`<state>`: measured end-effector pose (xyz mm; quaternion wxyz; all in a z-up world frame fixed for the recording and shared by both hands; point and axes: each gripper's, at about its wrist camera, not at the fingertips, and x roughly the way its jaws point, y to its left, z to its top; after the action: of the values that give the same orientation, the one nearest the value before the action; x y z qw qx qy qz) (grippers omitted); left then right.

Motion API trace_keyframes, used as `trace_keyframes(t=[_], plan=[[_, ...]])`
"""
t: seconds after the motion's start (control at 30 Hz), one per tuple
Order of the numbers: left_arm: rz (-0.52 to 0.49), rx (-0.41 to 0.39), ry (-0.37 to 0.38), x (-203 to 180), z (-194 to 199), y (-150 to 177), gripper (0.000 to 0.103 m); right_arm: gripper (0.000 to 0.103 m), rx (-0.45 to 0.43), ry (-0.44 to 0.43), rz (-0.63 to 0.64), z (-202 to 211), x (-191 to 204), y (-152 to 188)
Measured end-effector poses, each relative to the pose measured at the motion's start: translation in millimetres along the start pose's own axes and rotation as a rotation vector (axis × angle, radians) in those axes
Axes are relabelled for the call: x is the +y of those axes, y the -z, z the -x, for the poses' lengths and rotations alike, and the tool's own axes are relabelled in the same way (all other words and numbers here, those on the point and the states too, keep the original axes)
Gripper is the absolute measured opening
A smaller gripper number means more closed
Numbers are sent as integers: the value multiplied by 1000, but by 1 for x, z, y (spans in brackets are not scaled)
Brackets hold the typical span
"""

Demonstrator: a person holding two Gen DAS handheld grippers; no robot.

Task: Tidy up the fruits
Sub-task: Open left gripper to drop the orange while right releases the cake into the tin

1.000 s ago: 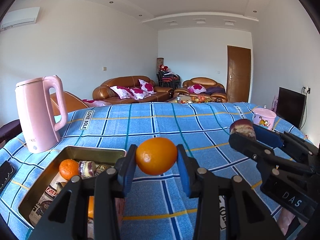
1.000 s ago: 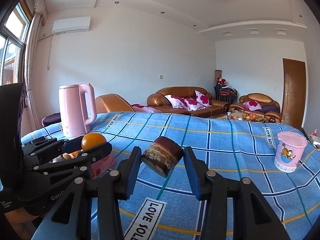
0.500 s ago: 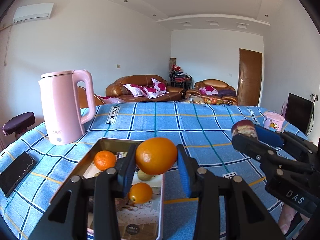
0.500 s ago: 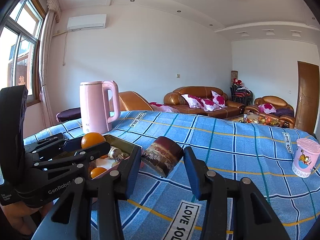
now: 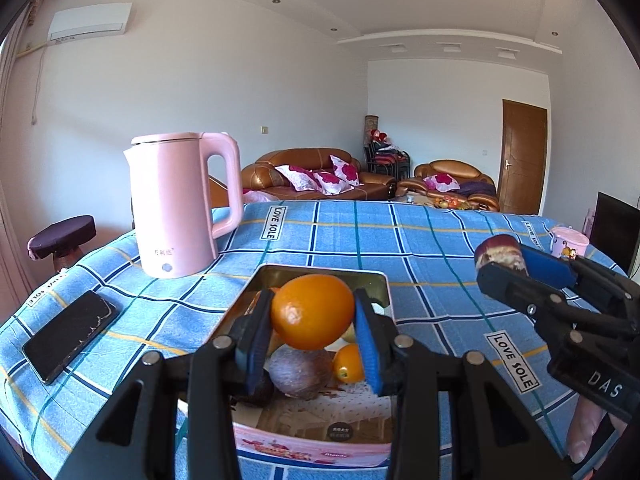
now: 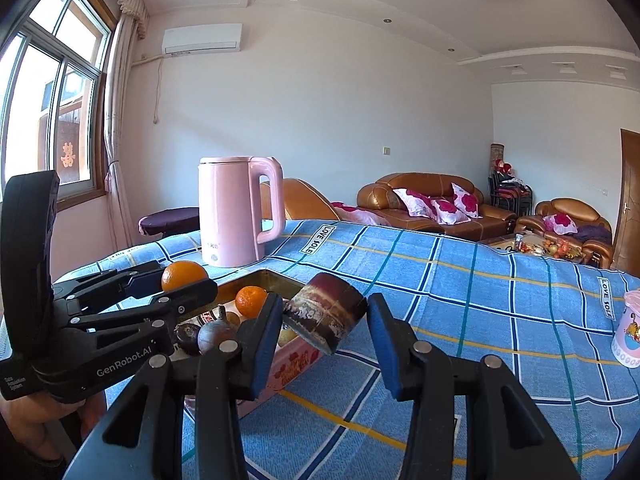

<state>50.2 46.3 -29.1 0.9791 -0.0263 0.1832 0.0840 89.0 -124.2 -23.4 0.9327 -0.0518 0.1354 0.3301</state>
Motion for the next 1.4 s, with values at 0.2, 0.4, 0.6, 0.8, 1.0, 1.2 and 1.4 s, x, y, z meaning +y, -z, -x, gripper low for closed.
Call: trace_keyframes(t=[0.2, 0.4, 0.6, 0.8, 1.0, 1.2, 1.4], plan=[[11, 8, -18, 14, 3, 4, 41, 46, 5, -22, 16, -5, 12, -2], [19, 18, -28, 23, 6, 7, 41, 46, 16, -45, 27, -13, 24, -2], [16, 30, -28, 29, 7, 10, 41, 46, 28, -59, 40, -19, 35, -3], [17, 55, -30, 36, 4, 16, 41, 46, 57, -71, 53, -31, 44, -1], [34, 73, -36, 45, 2, 21, 41, 46, 95, -89, 44, -43, 50, 6], [23, 105, -17, 43, -3, 25, 41, 46, 131, -99, 42, -52, 53, 6], [13, 139, -11, 40, -9, 29, 42, 46, 183, -124, 34, -60, 53, 7]])
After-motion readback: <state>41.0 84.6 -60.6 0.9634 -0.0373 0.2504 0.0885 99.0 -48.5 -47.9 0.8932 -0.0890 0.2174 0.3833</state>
